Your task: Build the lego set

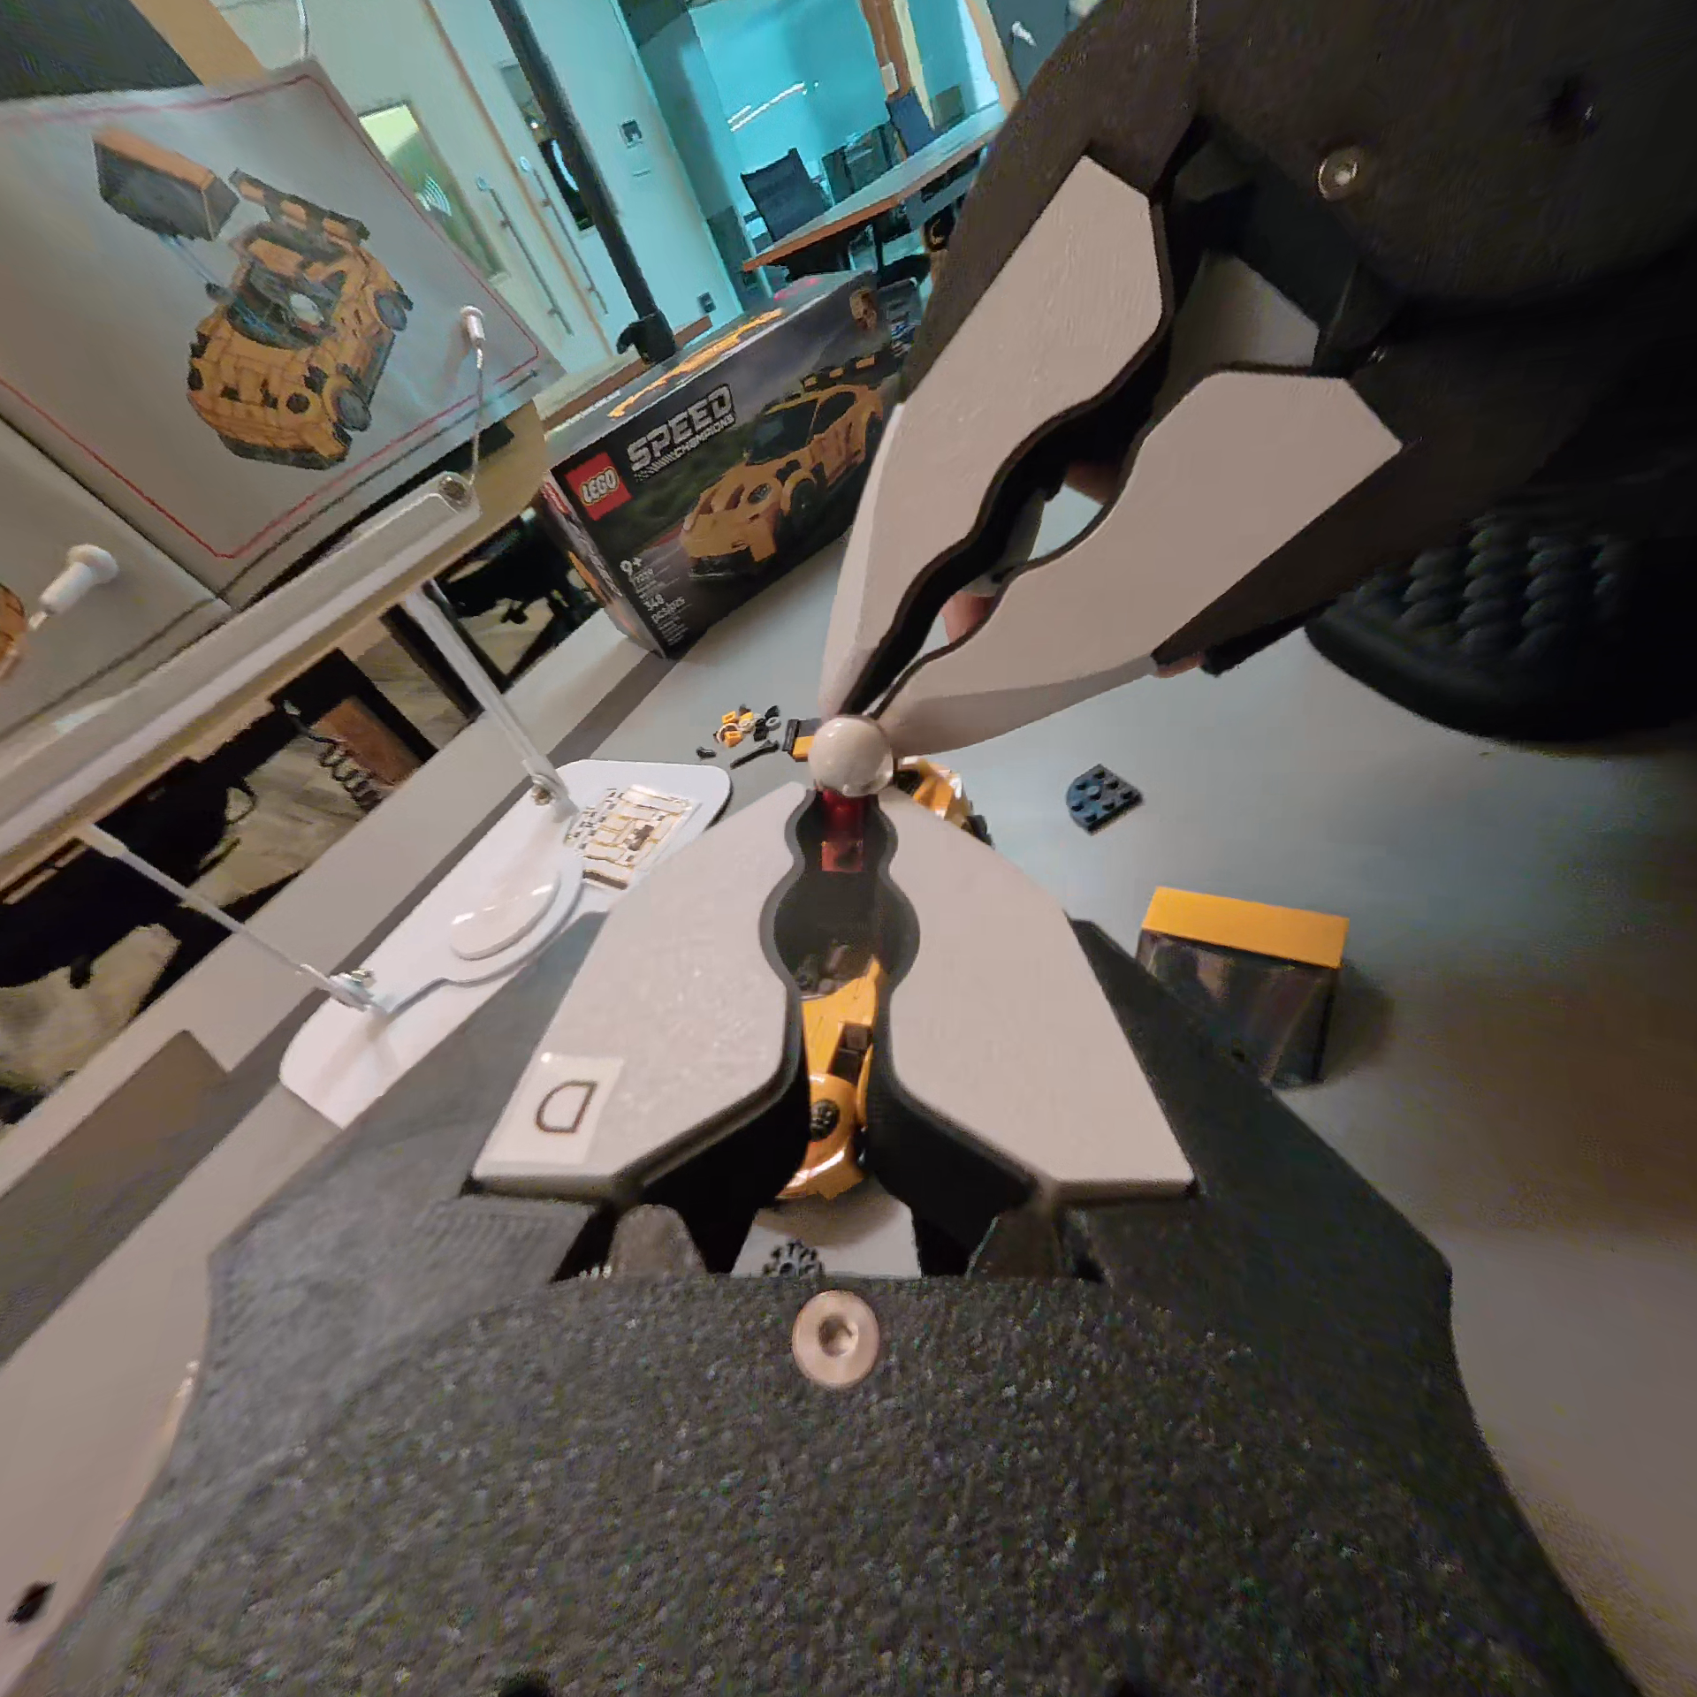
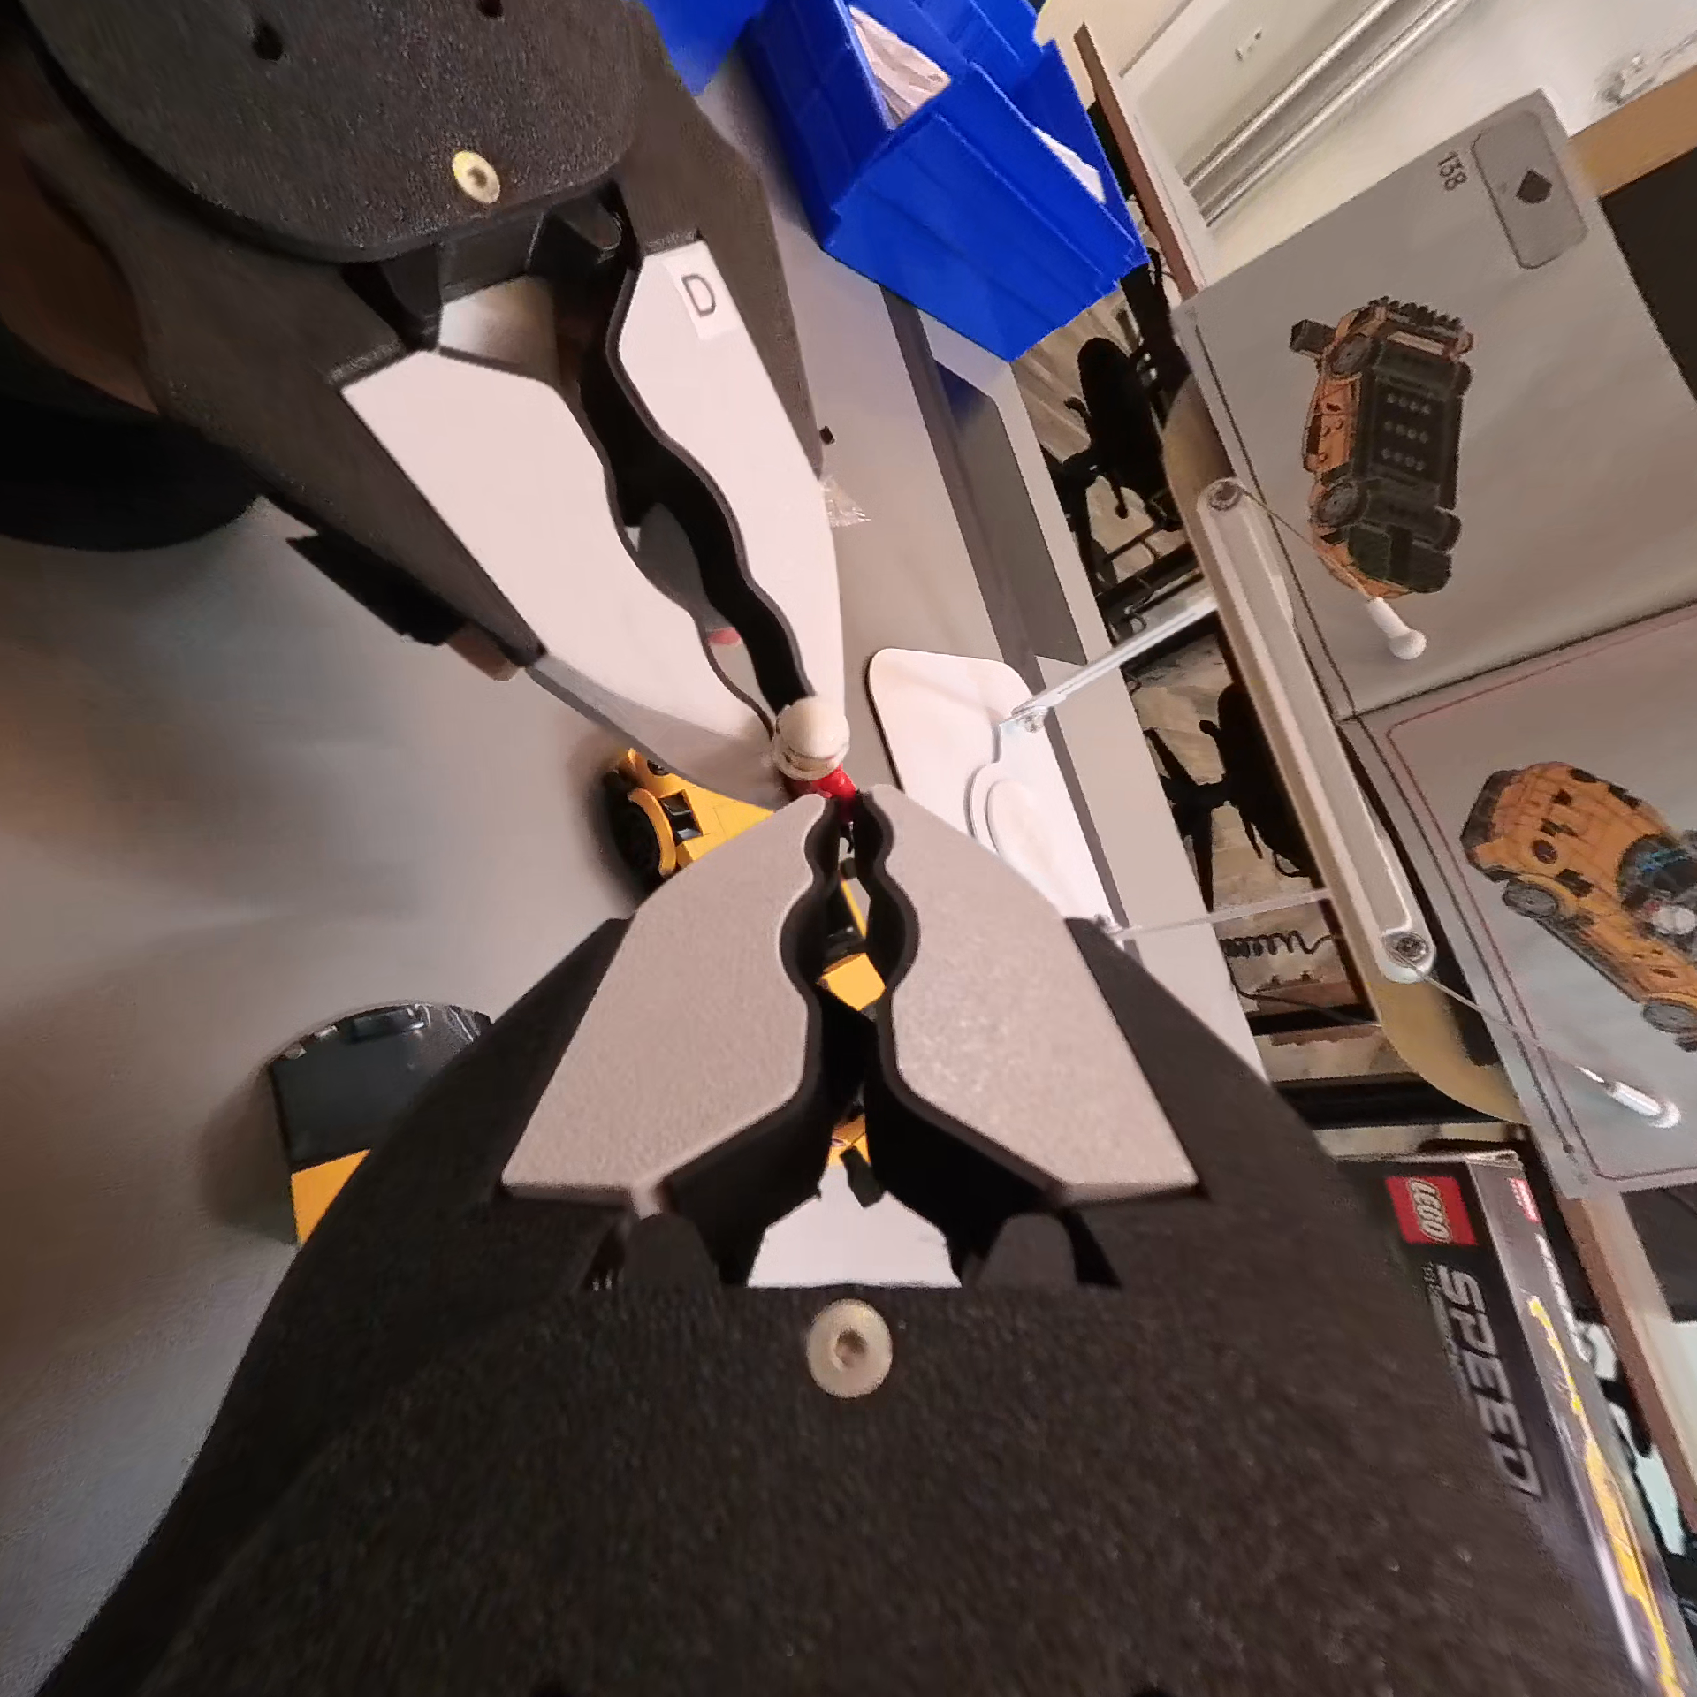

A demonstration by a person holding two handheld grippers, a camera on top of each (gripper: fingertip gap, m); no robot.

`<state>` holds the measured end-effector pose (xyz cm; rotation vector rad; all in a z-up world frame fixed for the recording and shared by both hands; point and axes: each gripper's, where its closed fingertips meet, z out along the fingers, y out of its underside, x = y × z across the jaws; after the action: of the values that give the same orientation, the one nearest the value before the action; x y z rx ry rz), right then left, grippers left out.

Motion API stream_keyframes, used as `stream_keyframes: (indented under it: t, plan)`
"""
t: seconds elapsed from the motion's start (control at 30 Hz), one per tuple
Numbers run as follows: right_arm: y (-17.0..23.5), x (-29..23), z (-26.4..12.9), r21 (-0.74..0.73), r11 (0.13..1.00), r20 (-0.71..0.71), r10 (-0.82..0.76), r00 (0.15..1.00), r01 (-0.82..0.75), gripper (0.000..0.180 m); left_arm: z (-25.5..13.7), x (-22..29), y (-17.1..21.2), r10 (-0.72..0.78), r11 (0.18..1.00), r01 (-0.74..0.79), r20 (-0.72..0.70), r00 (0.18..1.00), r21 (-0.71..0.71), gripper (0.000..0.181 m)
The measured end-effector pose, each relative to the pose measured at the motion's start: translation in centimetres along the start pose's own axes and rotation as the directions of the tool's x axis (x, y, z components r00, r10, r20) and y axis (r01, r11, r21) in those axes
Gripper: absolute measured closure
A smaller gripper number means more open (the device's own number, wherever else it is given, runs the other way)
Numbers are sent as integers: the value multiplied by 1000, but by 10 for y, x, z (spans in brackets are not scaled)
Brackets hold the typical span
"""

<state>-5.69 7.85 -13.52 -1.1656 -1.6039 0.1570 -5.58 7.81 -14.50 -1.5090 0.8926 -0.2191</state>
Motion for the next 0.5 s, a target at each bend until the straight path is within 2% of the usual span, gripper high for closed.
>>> stream_keyframes:
  t: [0.2, 0.5]
  plan:
    - [0, -2, -1, -4, 1000, -8, 7, 1000, -7, 177, -1, 2, 0, 45, 999, -45, 22, 999, -9, 173]
    - [7, -6, 3, -23, 1000, -45, 9, 999, -10, 178, 3, 3, 7, 24, 999, -23, 24, 999, -49, 173]
